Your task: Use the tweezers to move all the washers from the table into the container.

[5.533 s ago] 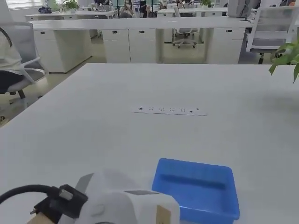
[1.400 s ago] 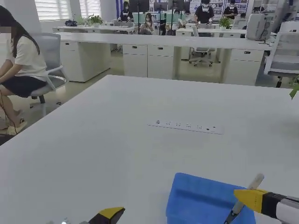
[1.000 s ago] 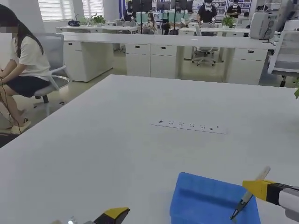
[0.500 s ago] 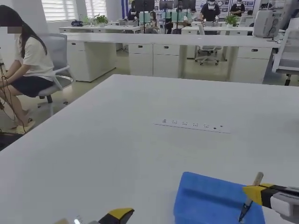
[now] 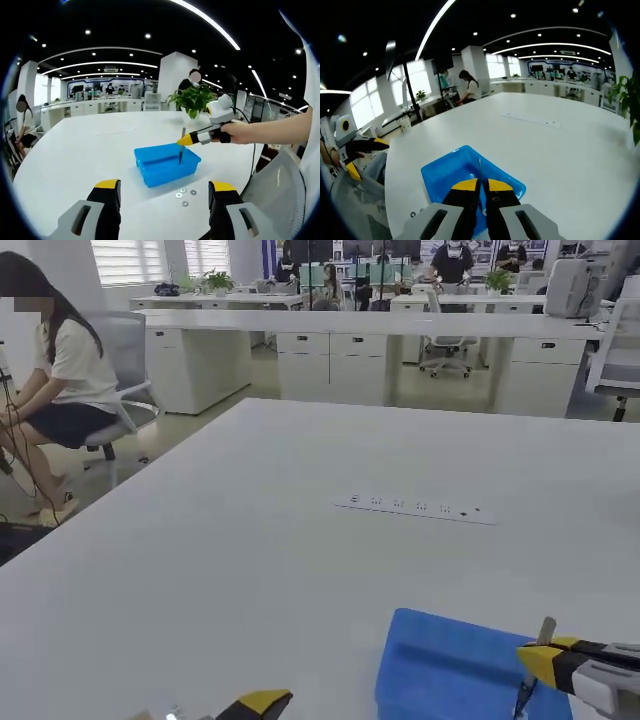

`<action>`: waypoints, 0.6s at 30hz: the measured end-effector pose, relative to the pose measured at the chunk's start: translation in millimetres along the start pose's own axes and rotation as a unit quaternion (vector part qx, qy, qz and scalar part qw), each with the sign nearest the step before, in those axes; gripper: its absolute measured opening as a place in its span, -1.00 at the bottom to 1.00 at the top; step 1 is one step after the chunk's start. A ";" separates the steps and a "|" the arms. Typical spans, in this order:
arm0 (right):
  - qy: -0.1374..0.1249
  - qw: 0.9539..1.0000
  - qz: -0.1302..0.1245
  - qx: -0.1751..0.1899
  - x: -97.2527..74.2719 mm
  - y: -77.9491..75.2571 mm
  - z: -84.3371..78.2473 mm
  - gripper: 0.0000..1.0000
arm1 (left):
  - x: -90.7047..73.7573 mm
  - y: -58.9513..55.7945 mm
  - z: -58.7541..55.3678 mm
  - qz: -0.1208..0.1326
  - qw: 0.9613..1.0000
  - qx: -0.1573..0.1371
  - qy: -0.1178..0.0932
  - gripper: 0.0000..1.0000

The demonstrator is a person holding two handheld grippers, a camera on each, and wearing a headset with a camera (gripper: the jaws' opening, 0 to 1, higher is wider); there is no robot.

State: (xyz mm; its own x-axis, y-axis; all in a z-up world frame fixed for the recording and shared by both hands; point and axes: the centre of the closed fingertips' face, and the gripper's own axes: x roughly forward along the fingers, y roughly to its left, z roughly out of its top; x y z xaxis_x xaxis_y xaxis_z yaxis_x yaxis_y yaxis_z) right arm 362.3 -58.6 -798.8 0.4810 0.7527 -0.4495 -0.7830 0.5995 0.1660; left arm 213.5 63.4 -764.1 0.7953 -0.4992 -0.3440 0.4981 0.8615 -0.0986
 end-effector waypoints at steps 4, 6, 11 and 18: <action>-0.029 1.000 0.002 0.008 -6.6 4.7 15.3 -0.98 | 0.5 0.1 -0.6 -0.001 1.000 0.001 0.002 0.44; -0.041 0.999 0.006 0.010 -11.1 10.9 22.6 -0.98 | 0.7 -0.5 -0.8 -0.003 1.000 0.001 0.002 0.43; -0.073 0.997 0.021 0.023 -23.1 27.3 37.8 -0.98 | 1.2 -1.2 -1.1 -0.004 1.000 0.002 0.003 0.43; -0.097 0.994 0.037 0.033 -39.5 48.4 46.0 -0.98 | 1.7 -2.1 -2.7 -0.007 1.000 0.001 0.006 0.43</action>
State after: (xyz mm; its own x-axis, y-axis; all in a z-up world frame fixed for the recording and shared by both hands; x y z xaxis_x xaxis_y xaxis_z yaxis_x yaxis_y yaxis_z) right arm 323.6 -46.7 -732.7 0.4945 0.8300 -0.2580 -0.7945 0.5520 0.2531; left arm 212.8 61.0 -766.9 0.7834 -0.5104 -0.3546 0.5104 0.8539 -0.1014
